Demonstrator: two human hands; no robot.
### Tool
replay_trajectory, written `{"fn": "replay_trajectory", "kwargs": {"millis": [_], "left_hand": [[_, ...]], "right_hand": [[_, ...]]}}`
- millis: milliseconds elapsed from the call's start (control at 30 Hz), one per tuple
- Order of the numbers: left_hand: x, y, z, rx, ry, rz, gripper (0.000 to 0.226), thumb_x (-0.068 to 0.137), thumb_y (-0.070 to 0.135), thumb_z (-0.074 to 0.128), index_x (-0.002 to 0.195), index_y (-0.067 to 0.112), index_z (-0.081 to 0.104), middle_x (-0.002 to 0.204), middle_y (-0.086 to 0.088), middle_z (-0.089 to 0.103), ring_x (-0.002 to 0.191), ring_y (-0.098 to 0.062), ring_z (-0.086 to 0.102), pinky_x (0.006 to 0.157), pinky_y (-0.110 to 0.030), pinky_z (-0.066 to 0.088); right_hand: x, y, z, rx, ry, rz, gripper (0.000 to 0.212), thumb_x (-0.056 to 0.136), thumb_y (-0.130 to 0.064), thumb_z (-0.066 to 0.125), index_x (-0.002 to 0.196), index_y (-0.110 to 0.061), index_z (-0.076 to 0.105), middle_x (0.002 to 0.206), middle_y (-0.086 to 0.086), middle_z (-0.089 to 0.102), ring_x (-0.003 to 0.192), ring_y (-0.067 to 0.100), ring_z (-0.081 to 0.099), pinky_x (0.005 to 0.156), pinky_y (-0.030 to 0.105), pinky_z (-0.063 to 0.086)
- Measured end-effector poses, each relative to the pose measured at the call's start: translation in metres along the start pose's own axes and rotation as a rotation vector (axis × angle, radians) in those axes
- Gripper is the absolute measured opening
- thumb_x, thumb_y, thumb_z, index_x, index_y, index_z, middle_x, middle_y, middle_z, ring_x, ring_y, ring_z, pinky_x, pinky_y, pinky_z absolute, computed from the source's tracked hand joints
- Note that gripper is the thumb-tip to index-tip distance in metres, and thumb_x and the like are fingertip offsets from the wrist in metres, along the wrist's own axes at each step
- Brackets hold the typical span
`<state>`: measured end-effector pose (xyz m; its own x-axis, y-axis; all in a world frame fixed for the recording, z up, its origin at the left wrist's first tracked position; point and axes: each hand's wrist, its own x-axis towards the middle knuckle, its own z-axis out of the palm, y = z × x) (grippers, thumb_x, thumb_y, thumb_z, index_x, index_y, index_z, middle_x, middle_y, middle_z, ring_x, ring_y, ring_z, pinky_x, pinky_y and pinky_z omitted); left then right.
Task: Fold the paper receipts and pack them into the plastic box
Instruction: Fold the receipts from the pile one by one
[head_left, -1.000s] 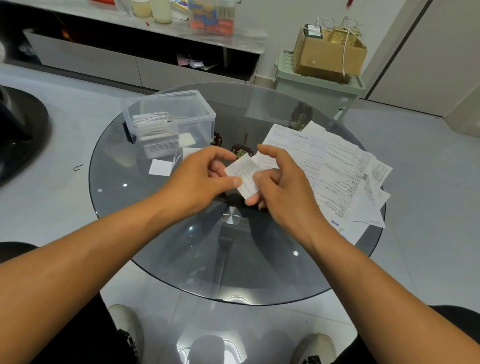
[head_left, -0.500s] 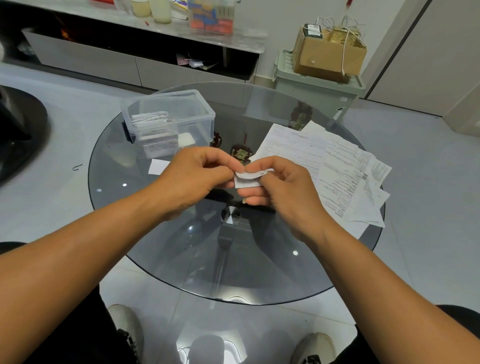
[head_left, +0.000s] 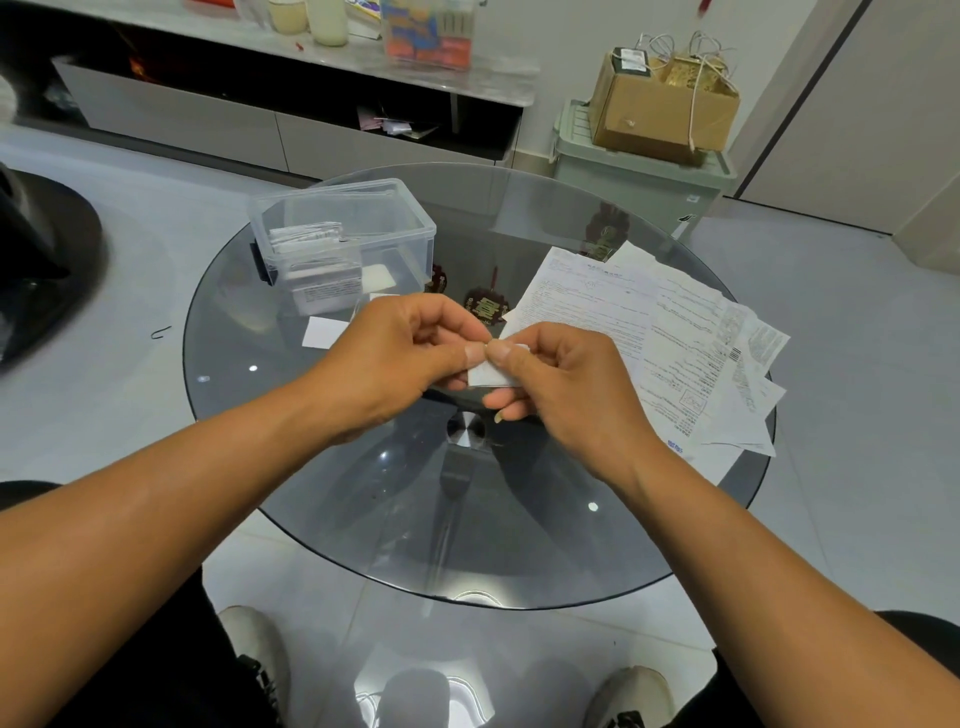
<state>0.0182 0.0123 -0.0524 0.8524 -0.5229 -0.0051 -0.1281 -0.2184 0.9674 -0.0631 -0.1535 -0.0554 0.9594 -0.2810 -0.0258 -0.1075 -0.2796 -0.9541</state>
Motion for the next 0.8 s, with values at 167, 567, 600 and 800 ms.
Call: {"fn": "replay_trajectory", "kwargs": {"millis": [167, 567, 600, 800], "left_hand": [[0.001, 0.000, 0.000, 0.139, 0.077, 0.068, 0.013, 0.092, 0.006, 0.072, 0.091, 0.019, 0.074, 0.082, -0.013, 0.072, 0.081, -0.034, 0.069, 0.080, -0.050, 0.060], [0.006, -0.024, -0.026, 0.884, 0.218, 0.234, 0.010, 0.093, 0.007, 0.066, 0.097, 0.013, 0.073, 0.100, -0.004, 0.058, 0.090, -0.028, 0.058, 0.071, -0.035, 0.042], [0.005, -0.026, -0.025, 0.920, 0.209, 0.285, 0.013, 0.091, 0.003, 0.067, 0.099, 0.012, 0.072, 0.102, -0.004, 0.056, 0.091, -0.029, 0.056, 0.071, -0.037, 0.043], [-0.004, -0.026, -0.003, 1.086, 0.033, 0.417, 0.017, 0.102, 0.017, 0.055, 0.094, 0.015, 0.071, 0.095, -0.002, 0.062, 0.088, -0.025, 0.058, 0.068, -0.037, 0.048]], "right_hand": [[0.000, -0.005, 0.004, 0.058, -0.063, 0.041, 0.022, 0.107, -0.014, 0.054, 0.102, -0.015, 0.075, 0.080, 0.009, 0.078, 0.074, 0.022, 0.078, 0.069, 0.034, 0.065], [0.002, 0.000, -0.030, -0.821, 0.017, 0.059, 0.075, 0.082, -0.065, 0.072, 0.146, -0.031, 0.051, 0.150, -0.002, 0.050, 0.136, 0.024, 0.048, 0.114, 0.049, 0.038], [0.001, 0.002, -0.030, -0.879, 0.009, 0.062, 0.076, 0.083, -0.065, 0.071, 0.147, -0.030, 0.050, 0.150, -0.001, 0.050, 0.135, 0.026, 0.049, 0.112, 0.048, 0.038], [0.004, 0.006, -0.032, -1.049, 0.058, -0.002, 0.039, 0.098, -0.046, 0.058, 0.124, -0.017, 0.064, 0.121, 0.007, 0.067, 0.104, 0.033, 0.062, 0.090, 0.048, 0.053]]}}
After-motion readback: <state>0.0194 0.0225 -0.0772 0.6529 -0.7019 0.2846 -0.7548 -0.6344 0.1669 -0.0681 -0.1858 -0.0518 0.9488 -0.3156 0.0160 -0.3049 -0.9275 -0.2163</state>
